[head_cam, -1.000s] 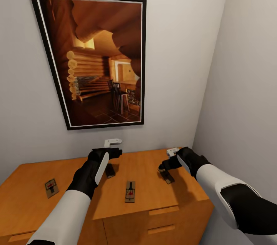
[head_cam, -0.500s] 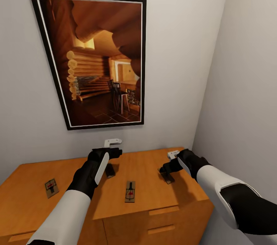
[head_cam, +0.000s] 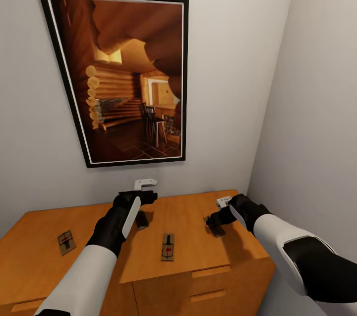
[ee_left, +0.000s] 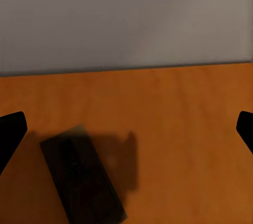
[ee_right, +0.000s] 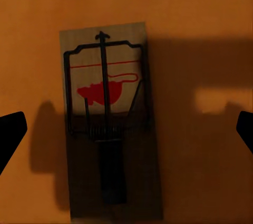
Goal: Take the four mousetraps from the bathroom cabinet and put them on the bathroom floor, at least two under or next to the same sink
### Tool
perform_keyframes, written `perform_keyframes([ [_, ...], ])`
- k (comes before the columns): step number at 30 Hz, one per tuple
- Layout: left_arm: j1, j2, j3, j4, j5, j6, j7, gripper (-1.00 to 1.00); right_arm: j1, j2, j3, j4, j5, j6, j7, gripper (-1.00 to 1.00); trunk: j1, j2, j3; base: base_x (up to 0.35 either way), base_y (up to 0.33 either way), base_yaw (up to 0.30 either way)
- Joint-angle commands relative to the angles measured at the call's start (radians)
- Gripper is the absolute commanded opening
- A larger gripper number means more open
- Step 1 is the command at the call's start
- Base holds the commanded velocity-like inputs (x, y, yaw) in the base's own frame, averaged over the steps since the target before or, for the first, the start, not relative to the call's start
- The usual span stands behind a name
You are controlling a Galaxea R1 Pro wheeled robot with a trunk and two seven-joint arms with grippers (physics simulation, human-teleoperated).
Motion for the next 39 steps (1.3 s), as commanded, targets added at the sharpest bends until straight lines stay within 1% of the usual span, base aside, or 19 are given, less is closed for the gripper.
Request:
perform_keyframes([
  [1, -0.001, 0.000, -0.001, -0.001, 0.009, 0.004, 0.008, 1.00, -0.001, 0.000, 0.004, -0.001, 0.004, 0.004, 0.005, 1.00, 0.000, -0.002, -0.002, 0.000, 0.000, 0.000],
  [33, -0.001, 0.000, -0.002, -0.001, 0.009, 0.004, 0.008, 1.00, 0.000, 0.009, 0.004, 0.011, 0.008, -0.004, 0.008, 1.00, 0.000, -0.002, -0.002, 0.000, 0.000, 0.000],
  [39, -0.001, 0.000, -0.003, -0.001, 0.009, 0.004, 0.008, 1.00, 0.001, 0.009, 0.004, 0.011, 0.011, -0.016, -0.003, 1.00, 0.000, -0.002, -0.002, 0.000, 0.000, 0.000],
])
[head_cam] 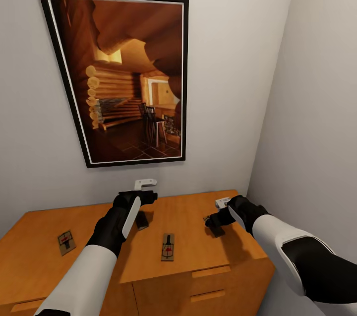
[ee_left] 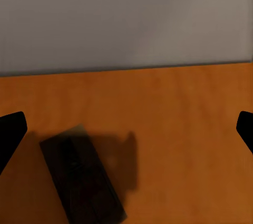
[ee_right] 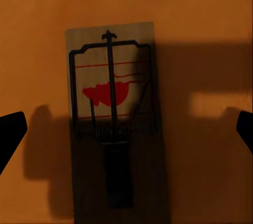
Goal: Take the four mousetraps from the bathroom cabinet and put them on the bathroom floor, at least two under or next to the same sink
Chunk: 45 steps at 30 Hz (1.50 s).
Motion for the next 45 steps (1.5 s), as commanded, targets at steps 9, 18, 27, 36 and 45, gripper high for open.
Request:
perform_keyframes([
  [9, -0.001, 0.000, -0.001, -0.001, 0.009, 0.004, 0.008, 1.00, -0.001, 0.000, 0.004, 0.001, 0.004, -0.021, -0.004, 1.00, 0.000, -0.002, -0.002, 0.000, 0.000, 0.000],
  [18, -0.001, 0.000, -0.001, -0.001, 0.009, 0.004, 0.008, 1.00, -0.001, 0.002, 0.004, 0.001, 0.002, -0.024, -0.101, 1.00, 0.000, -0.002, -0.002, 0.000, 0.000, 0.000],
  [27, -0.001, 0.000, -0.001, -0.001, 0.009, 0.004, 0.008, 1.00, 0.000, 0.023, 0.004, 0.004, -0.001, -0.025, -0.139, 1.00, 0.000, -0.002, -0.002, 0.000, 0.000, 0.000],
  [36, -0.001, 0.000, -0.001, -0.001, 0.009, 0.004, 0.008, 1.00, 0.001, 0.028, 0.004, 0.011, 0.000, -0.026, -0.139, 1.00, 0.000, -0.002, -0.002, 0.000, 0.000, 0.000],
  [45, -0.001, 0.000, -0.001, -0.001, 0.009, 0.004, 0.008, 1.00, 0.002, 0.030, 0.004, 0.015, 0.000, -0.025, -0.112, 1.00, 0.000, -0.002, -0.002, 0.000, 0.000, 0.000],
])
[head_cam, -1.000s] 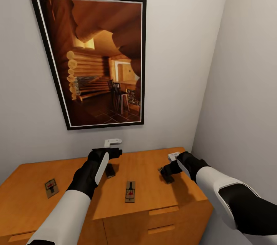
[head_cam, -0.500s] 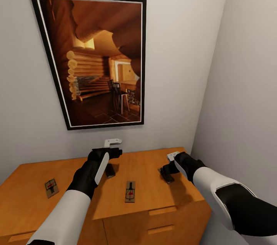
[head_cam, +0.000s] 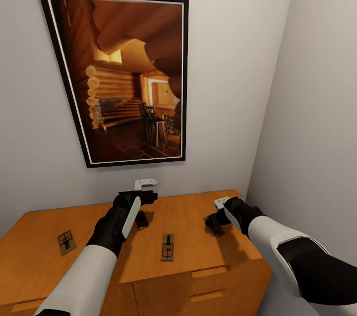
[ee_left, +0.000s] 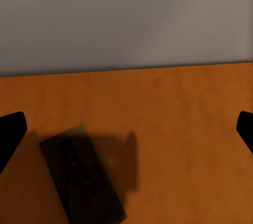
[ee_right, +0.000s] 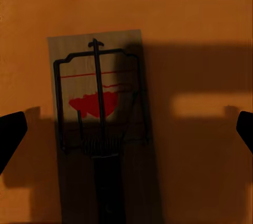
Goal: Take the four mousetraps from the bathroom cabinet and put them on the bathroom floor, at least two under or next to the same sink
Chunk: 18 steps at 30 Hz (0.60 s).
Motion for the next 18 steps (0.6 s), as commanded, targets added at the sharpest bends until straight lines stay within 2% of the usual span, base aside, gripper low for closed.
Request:
perform_keyframes([
  [1, -0.001, 0.000, -0.001, -0.001, 0.009, 0.004, 0.008, 1.00, -0.001, 0.000, 0.006, -0.002, 0.004, 0.005, 0.015, 1.00, 0.000, -0.002, -0.002, 0.000, 0.000, 0.000],
  [7, -0.001, 0.000, -0.001, -0.001, 0.009, 0.004, 0.008, 1.00, -0.001, 0.000, 0.006, -0.001, 0.006, 0.005, 0.061, 1.00, 0.000, -0.002, -0.002, 0.000, 0.000, 0.000],
  [18, -0.001, 0.000, -0.001, -0.001, 0.009, 0.004, 0.008, 1.00, -0.001, -0.001, 0.006, -0.001, 0.007, 0.005, 0.073, 1.00, 0.000, -0.002, -0.002, 0.000, 0.000, 0.000],
])
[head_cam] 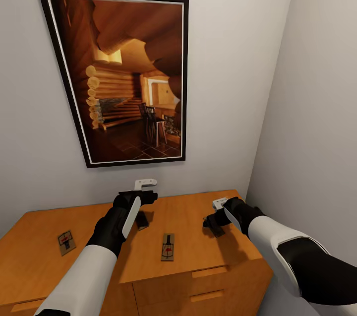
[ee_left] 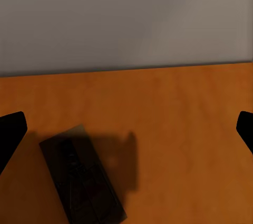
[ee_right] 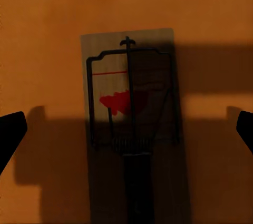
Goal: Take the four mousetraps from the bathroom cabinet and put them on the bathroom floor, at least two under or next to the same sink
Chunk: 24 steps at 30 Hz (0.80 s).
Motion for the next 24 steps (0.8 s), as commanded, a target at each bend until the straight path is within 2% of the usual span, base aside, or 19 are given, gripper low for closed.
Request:
perform_keyframes([
  [1, -0.001, 0.000, -0.001, -0.001, 0.009, 0.004, 0.008, 1.00, -0.001, 0.000, 0.006, -0.002, 0.004, 0.004, 0.006, 1.00, 0.000, -0.002, -0.002, 0.000, 0.000, 0.000],
  [24, -0.001, 0.000, -0.001, 0.011, 0.009, -0.046, 0.010, 1.00, -0.001, -0.001, 0.006, -0.001, 0.006, 0.003, 0.006, 1.00, 0.000, -0.002, -0.002, -0.002, 0.006, 0.000],
])
